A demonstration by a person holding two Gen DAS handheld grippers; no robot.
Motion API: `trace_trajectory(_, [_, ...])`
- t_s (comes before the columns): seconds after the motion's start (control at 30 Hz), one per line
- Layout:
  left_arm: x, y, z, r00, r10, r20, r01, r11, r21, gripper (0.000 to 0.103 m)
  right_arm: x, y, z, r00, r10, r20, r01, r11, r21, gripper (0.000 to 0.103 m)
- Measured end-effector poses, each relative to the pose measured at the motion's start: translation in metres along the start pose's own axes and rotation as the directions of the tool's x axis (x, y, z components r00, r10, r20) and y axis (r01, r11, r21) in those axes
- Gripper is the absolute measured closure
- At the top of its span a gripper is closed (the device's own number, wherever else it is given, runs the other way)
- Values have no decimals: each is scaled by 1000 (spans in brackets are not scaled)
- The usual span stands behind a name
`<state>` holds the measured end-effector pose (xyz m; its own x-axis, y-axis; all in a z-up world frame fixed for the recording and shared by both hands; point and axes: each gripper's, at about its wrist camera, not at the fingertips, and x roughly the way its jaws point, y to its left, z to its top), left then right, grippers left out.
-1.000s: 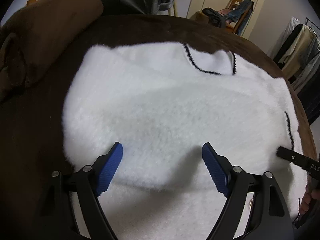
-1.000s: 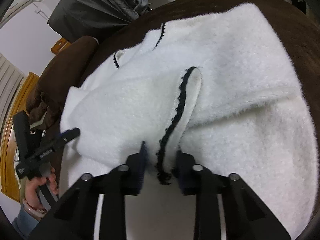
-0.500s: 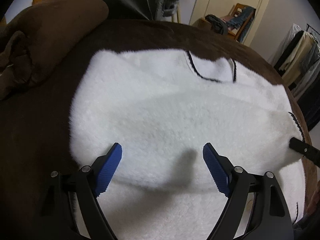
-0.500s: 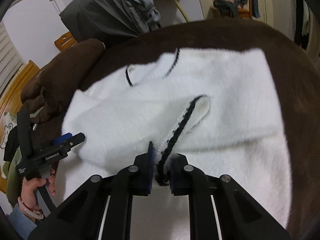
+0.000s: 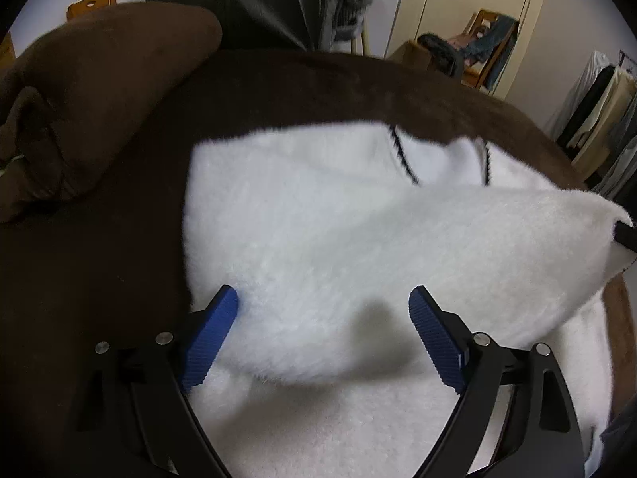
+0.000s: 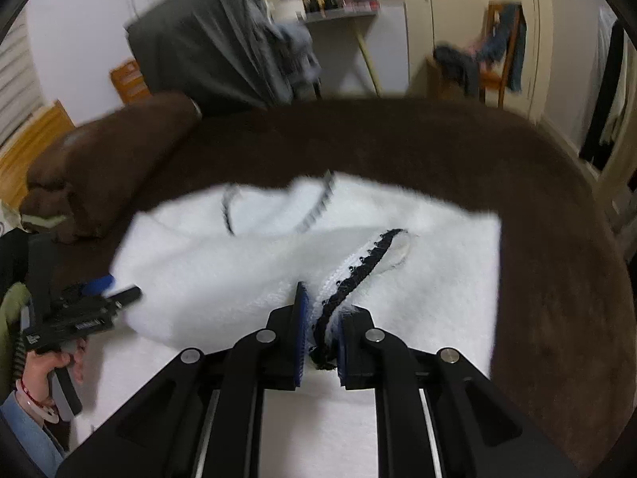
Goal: Fold large clothes
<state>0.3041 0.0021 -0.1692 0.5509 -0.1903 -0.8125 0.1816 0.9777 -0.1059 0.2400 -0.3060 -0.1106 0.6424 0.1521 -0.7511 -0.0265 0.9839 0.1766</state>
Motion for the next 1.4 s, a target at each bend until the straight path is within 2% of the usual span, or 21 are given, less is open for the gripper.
trace_trajectory(0.1, [9,1,-8,1000,12,1,-12,1000,12,15,29,-15,-15,997,-7,-77,9,1000,22,89])
trace_trajectory(0.23, [10,-1,-14,1000,18,22,-19,999,29,13,53,-24,-36,989,-49,-137,53,998,28,75])
trace_trajectory(0.37, [10,0,-15,999,10,31,-11,999,45,13,54,-29,-46,990,-25,-137,34,997,63,73])
trace_trajectory(0.7, [9,2,-19,999,-1,44,-1,999,52,12,56,-31,-43,989,-14,-145,25,997,74,71])
trace_trajectory(0.8, [7,3,-20,999,9,36,-11,998,63,12,52,-29,-43,988,-24,-156,34,998,61,65])
trace_trajectory(0.9, [3,4,-22,999,23,27,-25,997,75,12,43,-25,-46,987,-29,-157,37,998,46,50])
trace_trajectory(1.07, [-5,7,-28,999,33,33,-35,995,90,12,31,-22,-51,988,-36,-150,41,999,30,40])
trace_trajectory(1.17, [-18,13,-33,999,35,34,-36,998,52,10,14,-22,-54,990,-49,-136,54,998,36,29])
trace_trajectory(1.3, [-43,34,-50,999,33,39,-32,999,-26,10,-16,-22,-67,992,-31,-120,37,998,48,27])
trace_trajectory(1.4, [-63,49,-72,999,47,8,-47,997,-55,10,-35,-20,-87,992,-19,-125,24,999,44,27])
